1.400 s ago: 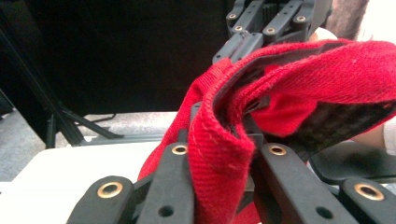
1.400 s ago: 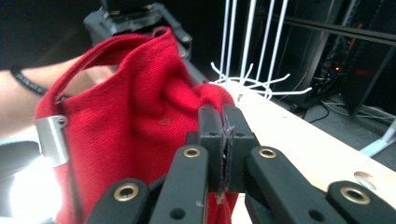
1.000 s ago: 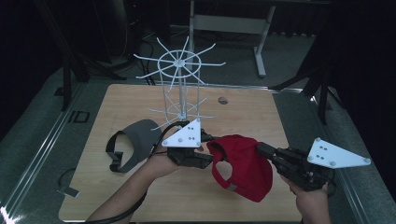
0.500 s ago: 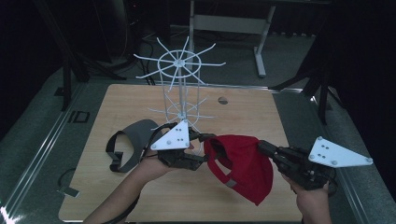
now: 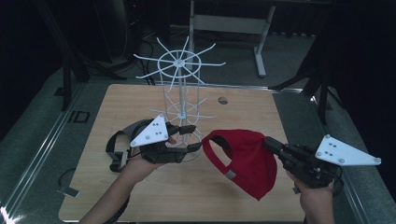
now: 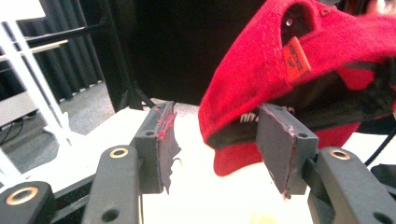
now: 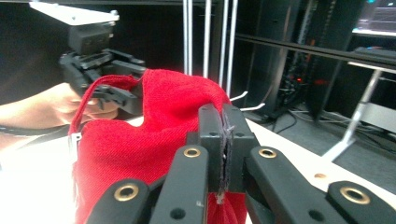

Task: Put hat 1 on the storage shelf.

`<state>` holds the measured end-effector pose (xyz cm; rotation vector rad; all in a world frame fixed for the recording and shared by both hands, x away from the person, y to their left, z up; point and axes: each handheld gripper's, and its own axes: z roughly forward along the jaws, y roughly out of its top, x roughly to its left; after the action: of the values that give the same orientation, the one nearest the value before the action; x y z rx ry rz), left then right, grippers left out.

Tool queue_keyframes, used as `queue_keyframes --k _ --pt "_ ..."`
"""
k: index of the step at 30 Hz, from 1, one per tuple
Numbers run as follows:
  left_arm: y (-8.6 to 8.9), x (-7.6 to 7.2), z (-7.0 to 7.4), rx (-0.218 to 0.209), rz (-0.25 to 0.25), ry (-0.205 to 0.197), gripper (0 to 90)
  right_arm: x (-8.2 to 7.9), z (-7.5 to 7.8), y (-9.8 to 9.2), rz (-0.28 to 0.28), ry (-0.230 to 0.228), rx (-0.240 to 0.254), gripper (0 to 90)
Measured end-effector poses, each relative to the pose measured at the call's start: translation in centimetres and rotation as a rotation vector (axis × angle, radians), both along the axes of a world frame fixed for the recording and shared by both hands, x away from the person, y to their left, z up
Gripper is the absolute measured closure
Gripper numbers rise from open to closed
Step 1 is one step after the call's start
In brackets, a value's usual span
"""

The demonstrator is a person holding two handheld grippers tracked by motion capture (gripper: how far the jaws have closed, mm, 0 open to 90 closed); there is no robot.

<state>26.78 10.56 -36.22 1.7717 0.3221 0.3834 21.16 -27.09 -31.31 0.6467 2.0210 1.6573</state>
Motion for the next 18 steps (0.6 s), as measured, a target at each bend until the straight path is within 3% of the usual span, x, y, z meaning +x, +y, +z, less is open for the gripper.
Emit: queue_keyframes --k 10,15,17,18 --pt "1.6 -0.7 -2.3 -0.004 0.035 0.029 47.6 0.9 0.4 -1.0 -0.063 0.003 0.01 88.4" --pt "2.5 -1.2 -4.4 -0.003 -0.021 0.064 47.6 1.3 0.7 -1.2 -0.078 -0.002 0.016 88.4" --pt "2.6 -1.2 -4.8 -0.003 -0.026 0.084 47.6 1.3 0.8 -1.2 -0.078 0.0 0.016 88.4" --pt "2.7 -1.3 -5.8 0.014 -0.022 0.099 47.5 1.6 0.9 -1.2 -0.086 -0.002 0.014 88.4"
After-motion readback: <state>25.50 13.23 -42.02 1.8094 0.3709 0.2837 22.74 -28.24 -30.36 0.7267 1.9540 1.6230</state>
